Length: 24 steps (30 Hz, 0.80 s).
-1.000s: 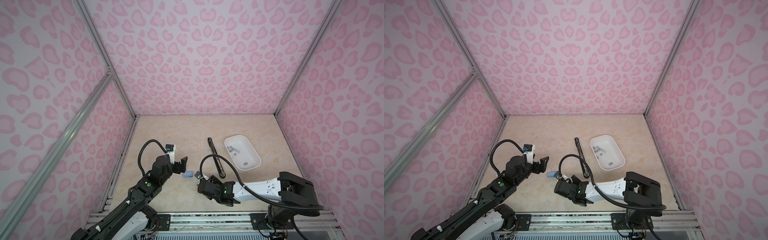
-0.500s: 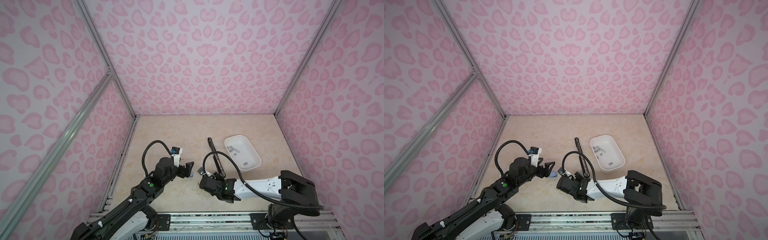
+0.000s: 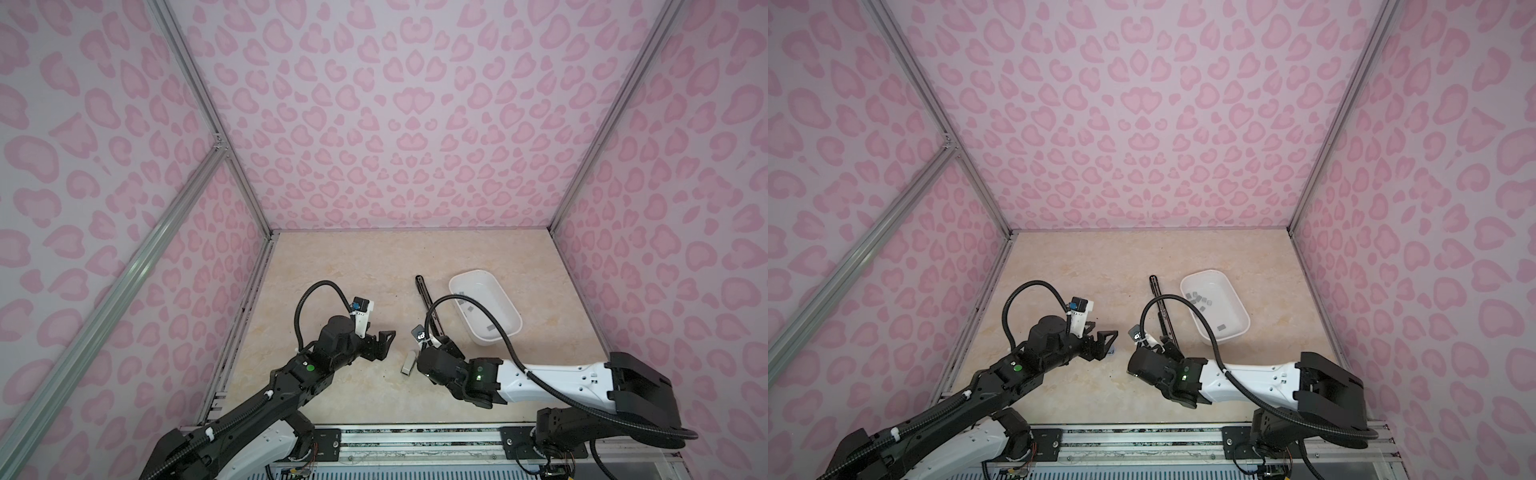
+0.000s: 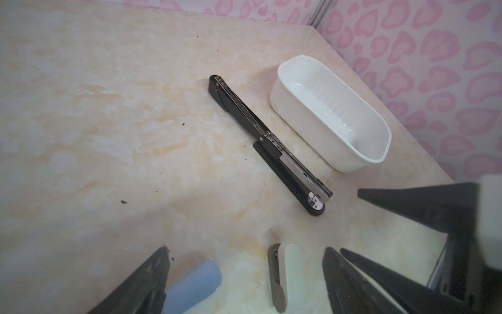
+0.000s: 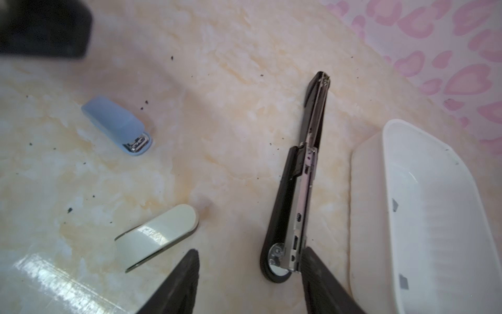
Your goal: Load the staples into the stapler
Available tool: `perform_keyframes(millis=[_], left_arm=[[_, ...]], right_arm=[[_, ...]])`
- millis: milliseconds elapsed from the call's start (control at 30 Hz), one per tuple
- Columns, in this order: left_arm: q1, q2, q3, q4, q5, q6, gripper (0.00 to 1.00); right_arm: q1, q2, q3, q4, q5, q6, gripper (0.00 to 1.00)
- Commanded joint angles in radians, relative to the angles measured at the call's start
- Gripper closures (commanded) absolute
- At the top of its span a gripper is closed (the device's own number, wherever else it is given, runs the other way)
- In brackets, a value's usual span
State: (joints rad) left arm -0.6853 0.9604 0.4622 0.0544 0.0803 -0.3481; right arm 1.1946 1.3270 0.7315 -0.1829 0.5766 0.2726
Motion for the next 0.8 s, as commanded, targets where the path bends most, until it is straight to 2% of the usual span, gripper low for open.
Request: perform_keyframes(millis=[0,67,200,233,300,400,533,767], left_arm=[[-0.051,0.092,0.049,-0.01,-0.054,-0.001,0.14],[-0.094,0.165,0.085,-0.067,-0.086,0.005,0.2],[-0.21,0.226,0.097,-0.122,-0.207,0.029,0.21],[-0.235,0.235,0.103,-0.12,-0.229,0.034,0.21],[-0.271,0.277,0.129,-0.117,-0.243,0.042,0.2],[-0.309,0.382,0.212,-0.158,-0.257,0.046,0.23],[-0.356,0.48,0.271,-0.19,-0.318,0.044,0.23],[-0.358,0.541,0.314,-0.234,-0.341,0.037,0.25]], right_arm=[[-0.062,-0.087,0.024,0.032,0.06,0.023,0.42],[-0.129,-0.138,0.022,0.076,0.062,0.013,0.44],[-0.237,-0.196,-0.086,0.234,0.056,0.021,0.43],[-0.275,-0.213,-0.135,0.301,0.017,0.037,0.42],[-0.336,-0.255,-0.161,0.287,-0.082,0.047,0.43],[-0.365,-0.288,-0.182,0.245,-0.033,0.056,0.42],[-0.376,-0.339,-0.202,0.236,-0.033,0.034,0.42],[-0.376,-0.43,-0.225,0.232,-0.063,0.017,0.41]])
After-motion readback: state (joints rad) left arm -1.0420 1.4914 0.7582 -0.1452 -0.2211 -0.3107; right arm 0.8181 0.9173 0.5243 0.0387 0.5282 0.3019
